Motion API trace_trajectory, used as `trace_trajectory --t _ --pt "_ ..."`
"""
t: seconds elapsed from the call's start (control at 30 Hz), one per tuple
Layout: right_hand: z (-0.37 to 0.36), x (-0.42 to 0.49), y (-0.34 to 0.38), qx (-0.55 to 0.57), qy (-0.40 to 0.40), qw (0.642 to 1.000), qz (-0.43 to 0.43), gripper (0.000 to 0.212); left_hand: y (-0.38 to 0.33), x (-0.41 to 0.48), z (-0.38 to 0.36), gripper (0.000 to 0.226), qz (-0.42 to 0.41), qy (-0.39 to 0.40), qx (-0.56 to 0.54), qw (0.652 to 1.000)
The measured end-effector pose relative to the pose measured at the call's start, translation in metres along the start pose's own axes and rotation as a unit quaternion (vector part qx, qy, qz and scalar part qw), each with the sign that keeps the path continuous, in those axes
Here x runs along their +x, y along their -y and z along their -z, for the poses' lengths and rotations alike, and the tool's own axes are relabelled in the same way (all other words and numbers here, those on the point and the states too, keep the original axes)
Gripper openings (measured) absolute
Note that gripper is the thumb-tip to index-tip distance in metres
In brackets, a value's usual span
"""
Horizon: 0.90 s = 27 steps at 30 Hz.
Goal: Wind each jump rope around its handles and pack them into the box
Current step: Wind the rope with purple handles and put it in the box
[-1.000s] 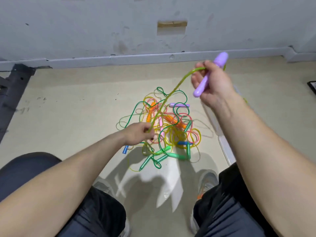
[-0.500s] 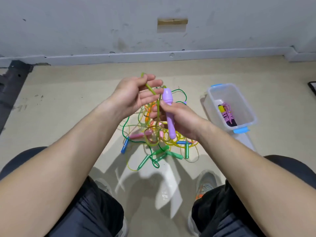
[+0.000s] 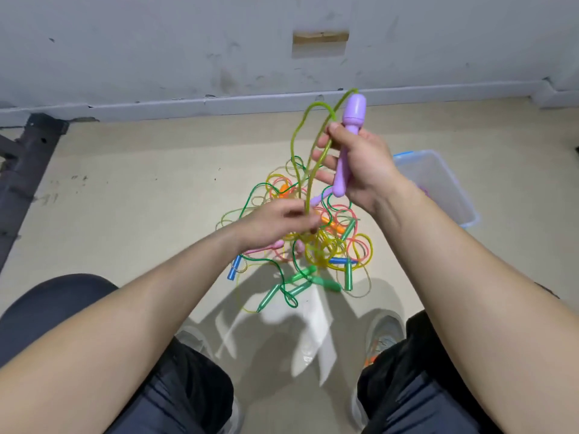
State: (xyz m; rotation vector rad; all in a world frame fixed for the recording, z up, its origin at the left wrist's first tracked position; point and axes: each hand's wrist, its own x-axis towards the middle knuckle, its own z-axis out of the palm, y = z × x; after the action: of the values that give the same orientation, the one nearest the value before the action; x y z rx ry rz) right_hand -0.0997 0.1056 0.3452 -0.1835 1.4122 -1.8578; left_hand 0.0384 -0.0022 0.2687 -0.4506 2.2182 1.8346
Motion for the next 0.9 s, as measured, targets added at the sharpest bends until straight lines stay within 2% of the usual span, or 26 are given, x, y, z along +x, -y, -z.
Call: trace_trajectory --t 0.03,0.1,0.17,0.23,0.3,0.4,0.47,0.53,0.57,0.67,0.8,0.9 --pt "0.003 0.003 0.003 0.023 -0.018 1.000 0.001 0.015 0.009 0.000 0.003 0.024 -0.009 -0.005 0.103 0.995" --pt "0.009 0.009 0.010 0.076 -0.056 0.996 0.004 0.019 0.030 -0.001 0.012 0.021 0.036 -0.009 0.328 0.944" --pt "0.020 0.014 0.016 0.110 -0.100 0.989 0.016 0.025 0.047 -0.006 0.017 0.018 0.109 0.025 0.429 0.896" --pt "0.035 0.019 0.019 0.112 -0.144 0.983 0.024 0.028 0.058 -0.007 0.022 0.023 0.148 0.032 0.428 0.891" --pt "0.047 0.021 0.019 0.106 -0.173 0.979 0.006 0.028 0.058 -0.007 0.028 0.026 0.155 -0.008 0.372 0.915" --pt "0.052 0.021 0.010 0.026 -0.190 0.980 -0.046 0.023 0.045 -0.005 0.037 0.030 0.096 -0.101 0.362 0.922" --pt "0.050 0.019 -0.006 -0.060 -0.181 0.978 -0.083 0.024 0.025 -0.005 0.036 0.031 0.058 -0.135 0.285 0.947" --pt "0.045 0.014 -0.026 -0.152 -0.163 0.968 -0.119 0.020 0.000 -0.007 0.029 0.031 0.026 -0.147 0.103 0.984" --pt "0.042 0.010 -0.036 -0.196 -0.149 0.960 -0.137 0.020 -0.013 -0.009 0.026 0.031 0.015 -0.154 0.013 0.988" --pt "0.028 -0.002 -0.055 -0.249 -0.092 0.951 -0.156 0.024 -0.046 -0.012 0.022 0.029 0.028 -0.182 -0.147 0.972" --pt "0.010 -0.018 -0.060 -0.220 0.031 0.965 -0.140 0.015 -0.067 -0.012 0.032 0.026 0.067 -0.205 -0.274 0.937" --pt "0.007 -0.027 -0.056 -0.149 0.136 0.965 -0.169 0.025 -0.066 -0.009 0.039 0.029 0.077 -0.224 -0.373 0.897"
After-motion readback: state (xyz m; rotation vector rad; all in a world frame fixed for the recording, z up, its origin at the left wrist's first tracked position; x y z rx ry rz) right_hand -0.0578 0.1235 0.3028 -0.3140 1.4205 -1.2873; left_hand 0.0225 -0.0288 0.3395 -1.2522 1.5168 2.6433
